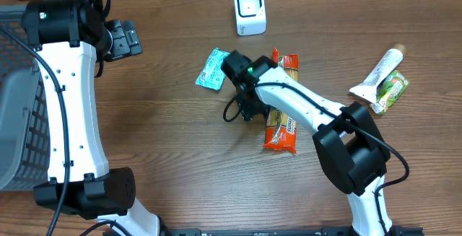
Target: Scan the item barcode
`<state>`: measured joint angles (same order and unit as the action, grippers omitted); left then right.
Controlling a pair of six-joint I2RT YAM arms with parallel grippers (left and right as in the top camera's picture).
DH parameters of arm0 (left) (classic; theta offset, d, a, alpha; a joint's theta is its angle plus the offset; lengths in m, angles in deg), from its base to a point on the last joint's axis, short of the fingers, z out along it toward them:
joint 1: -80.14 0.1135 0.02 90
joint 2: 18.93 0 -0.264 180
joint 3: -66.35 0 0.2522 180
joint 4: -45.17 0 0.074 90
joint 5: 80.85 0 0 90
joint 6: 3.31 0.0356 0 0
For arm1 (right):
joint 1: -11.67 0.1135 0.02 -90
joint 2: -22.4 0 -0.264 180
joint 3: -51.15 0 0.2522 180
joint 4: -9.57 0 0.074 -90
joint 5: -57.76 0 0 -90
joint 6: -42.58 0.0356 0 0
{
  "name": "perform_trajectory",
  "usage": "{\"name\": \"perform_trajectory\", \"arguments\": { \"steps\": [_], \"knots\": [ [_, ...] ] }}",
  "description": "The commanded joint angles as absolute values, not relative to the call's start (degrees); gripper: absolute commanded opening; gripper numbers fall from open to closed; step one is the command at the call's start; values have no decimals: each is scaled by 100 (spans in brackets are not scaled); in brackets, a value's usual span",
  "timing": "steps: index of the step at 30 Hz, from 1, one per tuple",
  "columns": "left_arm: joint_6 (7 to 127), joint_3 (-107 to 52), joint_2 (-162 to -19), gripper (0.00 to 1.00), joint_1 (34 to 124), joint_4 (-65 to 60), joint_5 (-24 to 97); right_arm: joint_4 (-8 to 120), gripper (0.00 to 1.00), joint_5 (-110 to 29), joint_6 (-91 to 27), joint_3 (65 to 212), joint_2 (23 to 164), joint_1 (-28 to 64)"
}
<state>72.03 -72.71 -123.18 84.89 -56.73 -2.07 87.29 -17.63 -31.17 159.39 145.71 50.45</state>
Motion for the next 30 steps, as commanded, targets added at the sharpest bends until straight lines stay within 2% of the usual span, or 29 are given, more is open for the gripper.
{"name": "perform_trajectory", "arguments": {
  "steps": [1,7,11,14,15,16,17,18,25,27,30],
  "knots": [
    [7166,-7315,-12274,100,8500,-5667,-262,8648,75,-991,-2612,15587,14599,4927],
    [7164,-7315,-12274,100,8500,-5667,-262,8395,70,-607,-2597,15124,14599,4861],
    [7164,-7315,-12274,100,8500,-5667,-262,8334,51,-541,-2597,14916,14599,4861],
    [7166,-7315,-12274,100,8500,-5667,-262,8318,43,-528,-2645,14835,14599,4861],
    [7164,-7315,-12274,100,8500,-5667,-262,8318,38,-530,-2643,14818,14599,4861],
    [7164,-7315,-12274,99,8500,-5667,-262,8321,27,-530,-2643,14816,14599,4861],
    [7164,-7315,-12274,100,8500,-5664,-262,8321,10,-528,-2645,14816,14599,4861],
    [7166,-7315,-12274,100,8500,-5667,-262,8325,4,-532,-2645,14818,14599,4864],
    [7164,-7315,-12274,100,8496,-5664,-262,8826,4,-771,-2813,15493,14499,4894],
    [7166,-7315,-12274,100,8496,-5667,-262,9005,4,-1177,-2901,15847,14333,4890],
    [7166,-7315,-12274,99,8496,-5667,-262,9042,4,-2576,-3515,16300,13911,4800]
  ]
}}
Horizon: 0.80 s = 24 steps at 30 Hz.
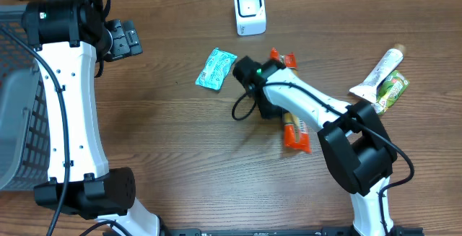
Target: Scan the item barcode
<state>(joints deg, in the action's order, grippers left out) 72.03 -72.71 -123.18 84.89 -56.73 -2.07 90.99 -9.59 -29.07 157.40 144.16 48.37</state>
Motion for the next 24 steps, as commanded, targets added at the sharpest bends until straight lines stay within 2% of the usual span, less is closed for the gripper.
{"name": "perform_trajectory", "arguments": {
  "steps": [1,4,9,13,18,19,21,23,24],
  "knots": [
    [7164,-7315,-12274,100,8496,-5667,-262,9005,4,-3276,-3753,16392,13765,4733],
    [7166,-7315,-12274,100,8496,-5664,-262,8871,4,-5247,-4138,16468,13430,4392],
    [7166,-7315,-12274,100,8496,-5667,-262,8747,4,-7059,-4291,16241,13397,3725],
    [7166,-7315,-12274,100,8496,-5664,-262,8255,4,-7568,-4240,15607,13400,3417],
    [7166,-7315,-12274,100,8496,-5667,-262,7390,4,-7559,-3504,14691,13402,3224],
    [7166,-7315,-12274,100,8496,-5667,-262,7230,9,-7555,-3421,14523,13402,3198],
    [7166,-7315,-12274,100,8493,-5664,-262,7051,35,-7363,-3401,14258,13400,3139],
    [7164,-7315,-12274,100,8496,-5664,-262,7132,55,-6967,-3419,14184,13402,3071],
    [7164,-7315,-12274,99,8496,-5667,-262,7169,58,-6825,-3486,14186,13402,3036]
  ]
}}
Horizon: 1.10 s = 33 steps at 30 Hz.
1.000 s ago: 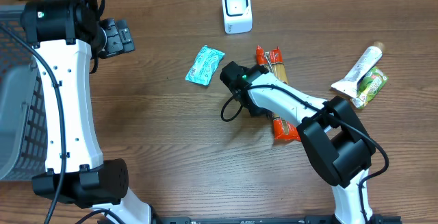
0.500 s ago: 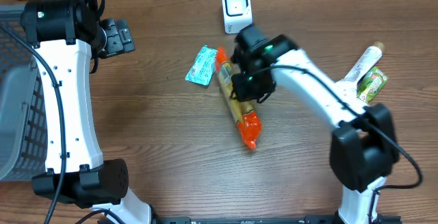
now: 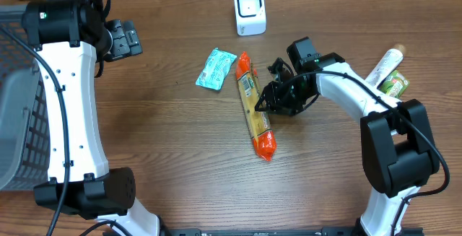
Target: Scan the item barcode
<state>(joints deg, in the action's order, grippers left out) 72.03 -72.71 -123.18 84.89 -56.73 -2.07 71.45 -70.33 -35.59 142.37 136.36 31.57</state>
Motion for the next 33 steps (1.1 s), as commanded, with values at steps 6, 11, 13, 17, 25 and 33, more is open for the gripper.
{"name": "perform_trajectory", "arguments": {
  "steps": [6,11,13,17,25,33],
  "knots": [
    [7166,-7315,-12274,100,8496,-5667,-262,7247,74,-6961,-4157,14331,13393,2660],
    [7166,-7315,-12274,99,8496,-5667,-262,7219,75,-7022,-4326,14333,13393,2682],
    [7166,-7315,-12274,99,8496,-5667,-262,7134,75,-6976,-4324,14333,13393,2857],
    [7164,-7315,-12274,100,8496,-5667,-262,7125,80,-6528,-4295,14486,13393,3248],
    [7166,-7315,-12274,100,8496,-5664,-262,7156,82,-4860,-3642,14599,13463,3983],
    [7164,-7315,-12274,100,8496,-5664,-262,7361,73,-4180,-3521,14835,13998,4392]
  ]
}}
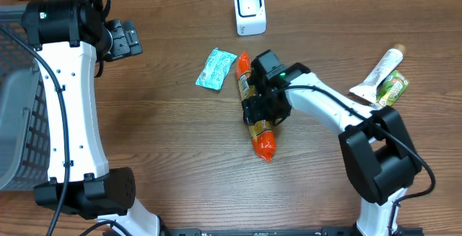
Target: Scan the item barcode
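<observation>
The long orange spaghetti package (263, 141) lies on the table, running from near the green packet down towards the front. My right gripper (261, 112) is down over the package's middle and hides that part. Its fingers are under the wrist, so I cannot tell whether they are closed on the package. The white barcode scanner (250, 10) stands at the back centre, apart from the package. My left gripper (124, 39) hangs open at the back left, holding nothing.
A green packet (216, 68) lies just left of the package's top end. A white tube (379, 70) and a green pouch (392, 92) lie at the right. A grey wire basket (16, 120) stands at the left edge, behind the left arm.
My right gripper was beside the package on its right; now it sits over the package's middle. The package has kept its place and direction. The left arm is unchanged.
First my right gripper was at the left side of the package, which lay right of centre. Then the package was turned aslant. By the last earlier moment it lay further left beside the green packet, with the gripper to its right. Now the gripper covers its middle.
</observation>
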`<state>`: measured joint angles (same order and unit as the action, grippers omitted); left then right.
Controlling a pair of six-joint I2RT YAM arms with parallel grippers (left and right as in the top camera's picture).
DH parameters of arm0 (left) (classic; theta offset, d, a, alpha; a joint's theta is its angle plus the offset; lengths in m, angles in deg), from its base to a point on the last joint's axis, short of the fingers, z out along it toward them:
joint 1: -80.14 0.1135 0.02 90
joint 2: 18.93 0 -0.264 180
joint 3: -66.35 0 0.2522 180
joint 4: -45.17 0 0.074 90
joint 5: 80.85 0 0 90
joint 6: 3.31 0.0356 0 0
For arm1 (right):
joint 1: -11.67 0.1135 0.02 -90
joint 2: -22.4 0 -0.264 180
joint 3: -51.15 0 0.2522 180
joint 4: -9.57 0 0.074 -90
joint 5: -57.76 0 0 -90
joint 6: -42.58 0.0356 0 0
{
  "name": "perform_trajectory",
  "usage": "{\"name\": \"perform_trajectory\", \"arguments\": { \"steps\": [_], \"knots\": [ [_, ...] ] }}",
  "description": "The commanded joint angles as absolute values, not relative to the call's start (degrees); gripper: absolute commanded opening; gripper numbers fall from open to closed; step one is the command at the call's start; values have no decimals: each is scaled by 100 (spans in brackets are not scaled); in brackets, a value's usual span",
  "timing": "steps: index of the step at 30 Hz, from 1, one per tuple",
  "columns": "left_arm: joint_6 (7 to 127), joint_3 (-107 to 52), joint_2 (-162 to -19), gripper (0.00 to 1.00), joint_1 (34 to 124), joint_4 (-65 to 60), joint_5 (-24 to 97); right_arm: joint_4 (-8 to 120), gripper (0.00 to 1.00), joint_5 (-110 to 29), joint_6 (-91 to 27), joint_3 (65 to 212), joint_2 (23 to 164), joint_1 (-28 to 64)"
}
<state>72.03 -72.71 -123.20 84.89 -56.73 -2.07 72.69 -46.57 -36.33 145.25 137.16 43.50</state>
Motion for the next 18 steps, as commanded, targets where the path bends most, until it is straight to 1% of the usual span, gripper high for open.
{"name": "perform_trajectory", "arguments": {
  "steps": [1,7,9,12,13,15,16,18],
  "knots": [
    [7166,-7315,-12274,100,8496,-5667,-262,7486,73,-4106,-3524,14947,14119,4427],
    [7164,-7315,-12274,100,8496,-5667,-262,8421,72,-3783,-3545,15946,15006,4619],
    [7166,-7315,-12274,99,8496,-5667,-262,8686,67,-3787,-3543,16265,15275,4621],
    [7166,-7315,-12274,99,8496,-5667,-262,8815,46,-3922,-3543,16479,15384,4564],
    [7164,-7315,-12274,100,8496,-5667,-262,8817,35,-3979,-3541,16501,15378,4538],
    [7164,-7315,-12274,99,8496,-5667,-262,8839,19,-4119,-3541,16564,15373,4481],
    [7164,-7315,-12274,100,8496,-5664,-262,8850,13,-4202,-3541,16586,15367,4440],
    [7164,-7315,-12274,100,8496,-5664,-262,8863,7,-4368,-3543,16597,15343,4352]
  ]
}}
